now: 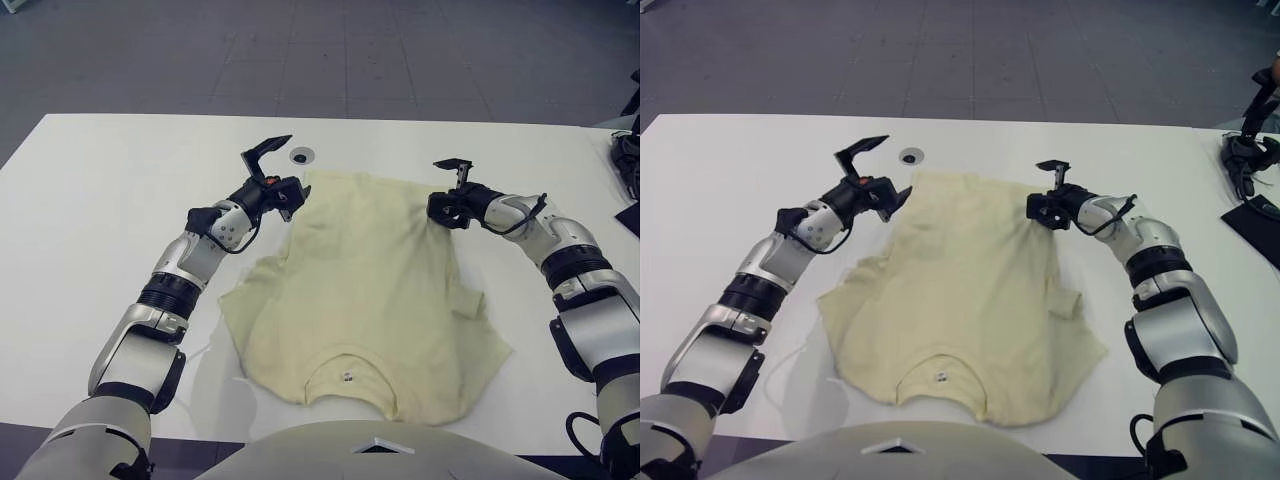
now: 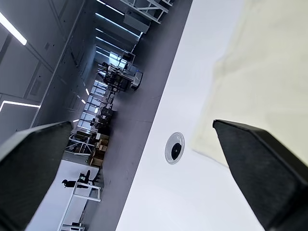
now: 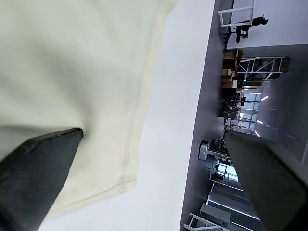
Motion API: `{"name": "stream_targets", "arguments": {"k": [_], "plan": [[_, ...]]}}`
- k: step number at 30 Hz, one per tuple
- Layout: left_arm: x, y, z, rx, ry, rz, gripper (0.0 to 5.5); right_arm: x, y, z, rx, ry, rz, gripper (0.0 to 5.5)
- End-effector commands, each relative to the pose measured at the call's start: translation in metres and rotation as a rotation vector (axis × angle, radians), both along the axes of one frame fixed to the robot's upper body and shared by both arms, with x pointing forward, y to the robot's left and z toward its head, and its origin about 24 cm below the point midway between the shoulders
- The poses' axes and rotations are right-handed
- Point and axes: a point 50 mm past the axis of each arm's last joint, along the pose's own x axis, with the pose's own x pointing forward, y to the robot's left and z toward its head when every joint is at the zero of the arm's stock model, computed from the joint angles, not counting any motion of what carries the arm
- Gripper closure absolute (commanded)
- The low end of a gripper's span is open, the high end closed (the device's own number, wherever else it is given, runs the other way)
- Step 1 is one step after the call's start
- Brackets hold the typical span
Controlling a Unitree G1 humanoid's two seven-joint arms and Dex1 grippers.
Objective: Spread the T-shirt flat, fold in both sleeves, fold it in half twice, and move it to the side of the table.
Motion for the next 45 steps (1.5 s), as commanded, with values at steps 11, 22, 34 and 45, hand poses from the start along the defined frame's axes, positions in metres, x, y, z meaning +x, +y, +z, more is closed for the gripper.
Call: {"name": "stream_targets", "arguments": {"k": [11, 22, 34, 45], "plan": [[-0.023, 0.002, -0.011, 0.003, 0.057, -0.072, 0.11, 0.002, 0.010, 0.041, 0.399, -0.344, 0.071, 0.10], [-0.107, 0.034, -0.028, 0.103, 0.301, -0.234, 0.11, -0.030, -0.008, 0.057, 0.887, -0.255, 0.141, 0.10], [-0.158, 0.040, -0.055, 0.215, 0.531, -0.287, 0.11, -0.027, -0.005, 0.077, 0.865, -0.356, 0.168, 0.10], [-0.177, 0.038, -0.053, 0.235, 0.575, -0.319, 0.11, -0.025, -0.005, 0.082, 0.863, -0.416, 0.159, 0.10]]}}
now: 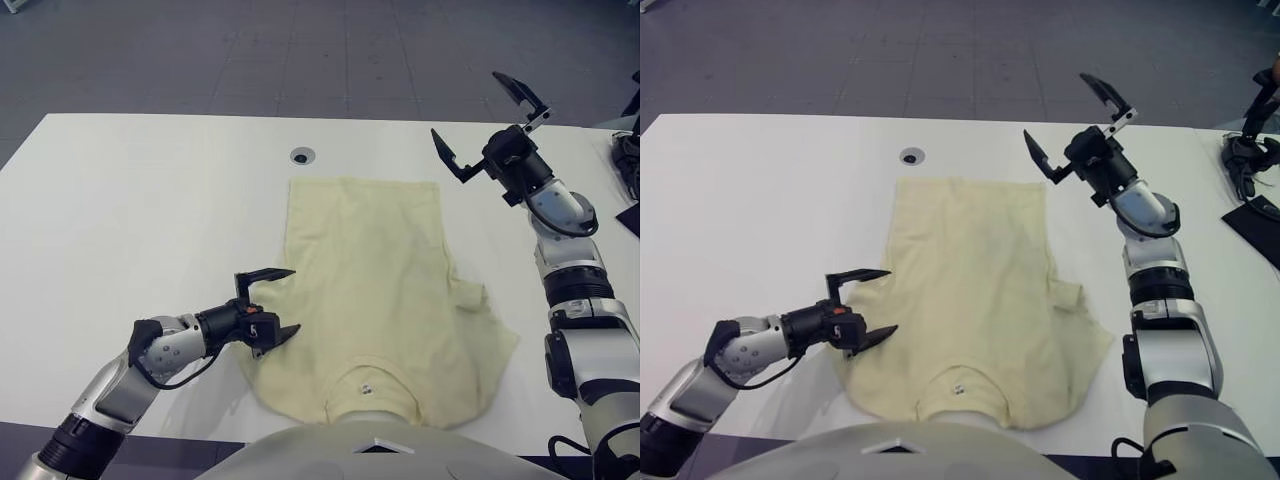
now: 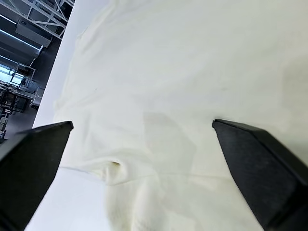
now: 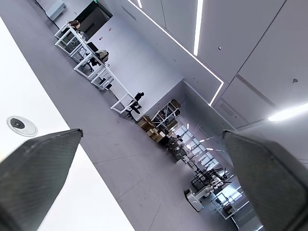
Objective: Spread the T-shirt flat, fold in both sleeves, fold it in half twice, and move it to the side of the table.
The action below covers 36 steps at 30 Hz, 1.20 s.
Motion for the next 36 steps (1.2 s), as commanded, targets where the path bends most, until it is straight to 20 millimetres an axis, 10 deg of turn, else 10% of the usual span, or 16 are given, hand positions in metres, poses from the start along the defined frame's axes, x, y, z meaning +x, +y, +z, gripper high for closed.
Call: {"name": "stream_targets", "arguments": {"k": [1, 12, 18, 31, 36], "plan": [[-0.008, 0.008, -0.011, 0.098, 0.069, -0.004, 0.11, 0.001, 0.000, 0.006, 0.004, -0.028, -0.010, 0.10], [0.015, 0.008, 0.047, -0.201, -0.155, 0.170, 0.11, 0.000, 0.002, 0.002, 0.007, -0.031, -0.006, 0.10], [-0.015, 0.012, 0.080, -0.575, 0.095, 0.327, 0.11, -0.006, -0.003, 0.004, 0.022, -0.044, -0.016, 0.10], [-0.034, 0.042, 0.008, -1.120, 0.401, 1.317, 0.11, -0.017, -0.007, -0.007, 0.032, -0.033, -0.054, 0.10], [-0.055, 0.033, 0.004, -1.174, 0.489, 1.339, 0.11, -0.017, -0.006, -0.003, 0.028, -0.043, -0.054, 0.10]]}}
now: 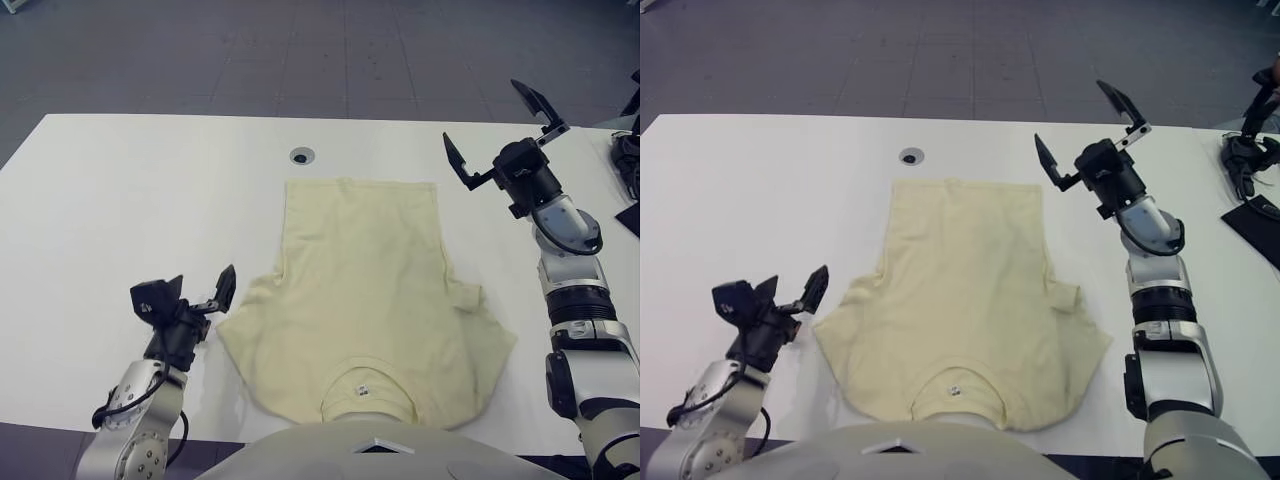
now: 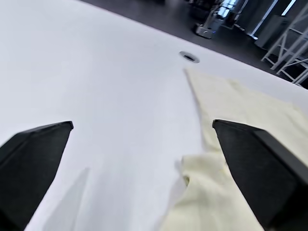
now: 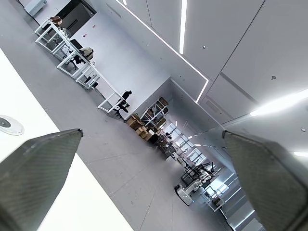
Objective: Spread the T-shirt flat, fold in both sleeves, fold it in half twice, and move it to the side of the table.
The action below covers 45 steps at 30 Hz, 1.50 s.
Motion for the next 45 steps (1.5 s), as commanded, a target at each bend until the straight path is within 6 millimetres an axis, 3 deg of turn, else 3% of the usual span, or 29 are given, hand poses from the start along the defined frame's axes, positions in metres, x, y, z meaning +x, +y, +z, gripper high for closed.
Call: {"name": "stream_targets", "arguments": {"k": [1, 4, 10, 39, 42, 45], "plan": [[-0.016, -0.007, -0.001, -0.067, 0.018, -0.016, 0.11, 0.000, 0.001, 0.006, -0.009, -0.018, 0.000, 0.10], [-0.034, -0.013, -0.010, -0.141, 0.076, -0.020, 0.11, -0.001, 0.001, 0.009, -0.015, -0.022, 0.002, 0.10], [-0.048, -0.018, -0.016, -0.242, 0.135, 0.007, 0.11, -0.004, -0.003, 0.012, -0.015, -0.023, -0.010, 0.10], [-0.037, -0.020, -0.016, -0.284, 0.117, -0.004, 5.13, -0.008, 0.000, 0.001, -0.029, 0.016, -0.019, 0.10], [-0.037, -0.020, -0.015, -0.277, 0.108, -0.006, 5.47, -0.008, 0.000, 0.001, -0.029, 0.017, -0.020, 0.10], [-0.036, -0.020, -0.013, -0.252, 0.087, -0.021, 5.47, -0.008, 0.000, 0.001, -0.028, 0.016, -0.023, 0.10]]}}
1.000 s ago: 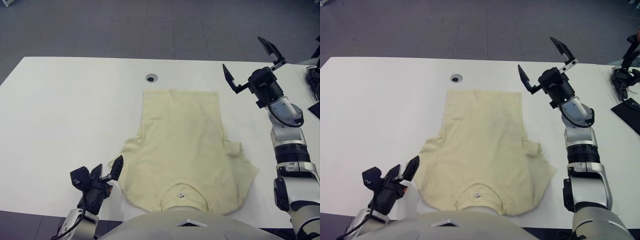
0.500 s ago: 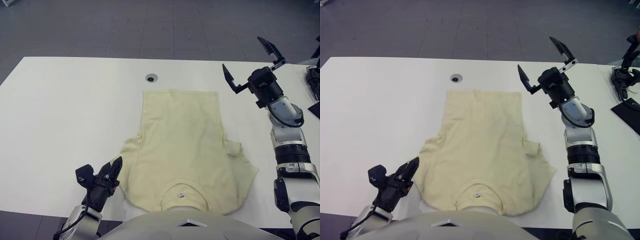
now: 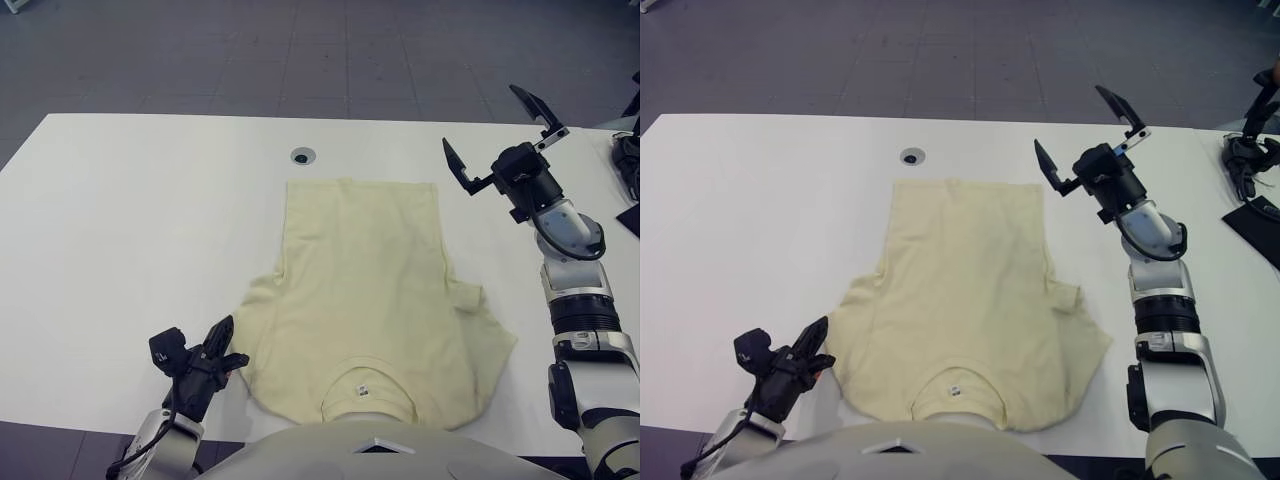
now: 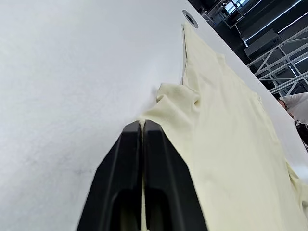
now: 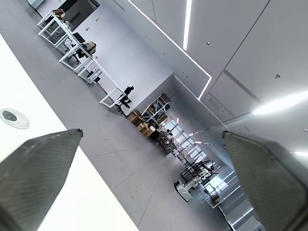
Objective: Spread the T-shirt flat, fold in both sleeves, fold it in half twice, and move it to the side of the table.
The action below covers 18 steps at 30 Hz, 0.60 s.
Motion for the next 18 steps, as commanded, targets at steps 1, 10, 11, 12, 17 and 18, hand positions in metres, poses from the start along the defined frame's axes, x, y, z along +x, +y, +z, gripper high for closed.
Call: {"name": "stream_targets", "arguments": {"k": [1, 10, 11, 12, 17, 18], "plan": [[0.001, 0.001, 0.002, 0.041, -0.024, -0.014, 5.47, -0.002, -0.002, -0.001, -0.002, 0.002, -0.011, 0.10], [0.003, 0.000, 0.009, 0.108, -0.091, -0.070, 5.47, -0.001, -0.001, -0.002, 0.002, 0.001, -0.013, 0.10], [0.006, -0.001, 0.012, 0.135, -0.122, -0.097, 5.47, -0.001, -0.001, -0.002, 0.002, 0.001, -0.014, 0.10], [0.008, -0.002, 0.015, 0.155, -0.147, -0.119, 5.47, -0.001, -0.001, -0.002, 0.002, 0.000, -0.014, 0.10], [0.016, -0.005, 0.020, 0.230, -0.255, -0.254, 5.47, -0.002, -0.002, -0.002, 0.008, -0.004, -0.024, 0.10], [0.018, -0.006, 0.020, 0.246, -0.279, -0.288, 5.47, -0.002, -0.002, -0.002, 0.009, -0.005, -0.024, 0.10]]}}
